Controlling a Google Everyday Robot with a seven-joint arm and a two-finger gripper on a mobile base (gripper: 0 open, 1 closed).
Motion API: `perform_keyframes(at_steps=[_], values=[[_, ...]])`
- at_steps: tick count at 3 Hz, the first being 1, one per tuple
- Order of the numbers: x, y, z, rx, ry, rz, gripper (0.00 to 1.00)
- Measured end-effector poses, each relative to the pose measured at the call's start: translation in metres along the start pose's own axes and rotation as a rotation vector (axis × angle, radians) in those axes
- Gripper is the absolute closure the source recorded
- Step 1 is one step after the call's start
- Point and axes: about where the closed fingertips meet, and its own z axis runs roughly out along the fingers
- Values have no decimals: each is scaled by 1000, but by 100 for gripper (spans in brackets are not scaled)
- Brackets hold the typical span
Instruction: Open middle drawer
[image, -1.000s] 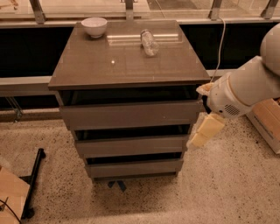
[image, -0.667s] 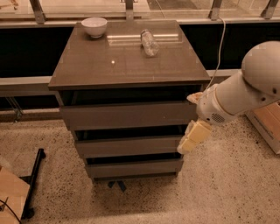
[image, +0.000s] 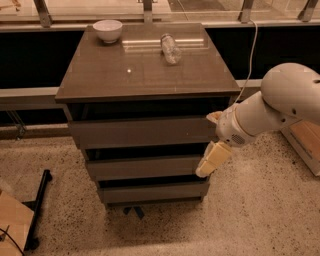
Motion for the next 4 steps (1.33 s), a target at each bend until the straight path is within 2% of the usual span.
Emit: perform_keyframes(at_steps=[2, 3, 4], values=[[32, -7, 39, 13, -93, 116, 0], [52, -18, 62, -3, -138, 151, 0], [72, -34, 94, -42, -155, 172, 0]])
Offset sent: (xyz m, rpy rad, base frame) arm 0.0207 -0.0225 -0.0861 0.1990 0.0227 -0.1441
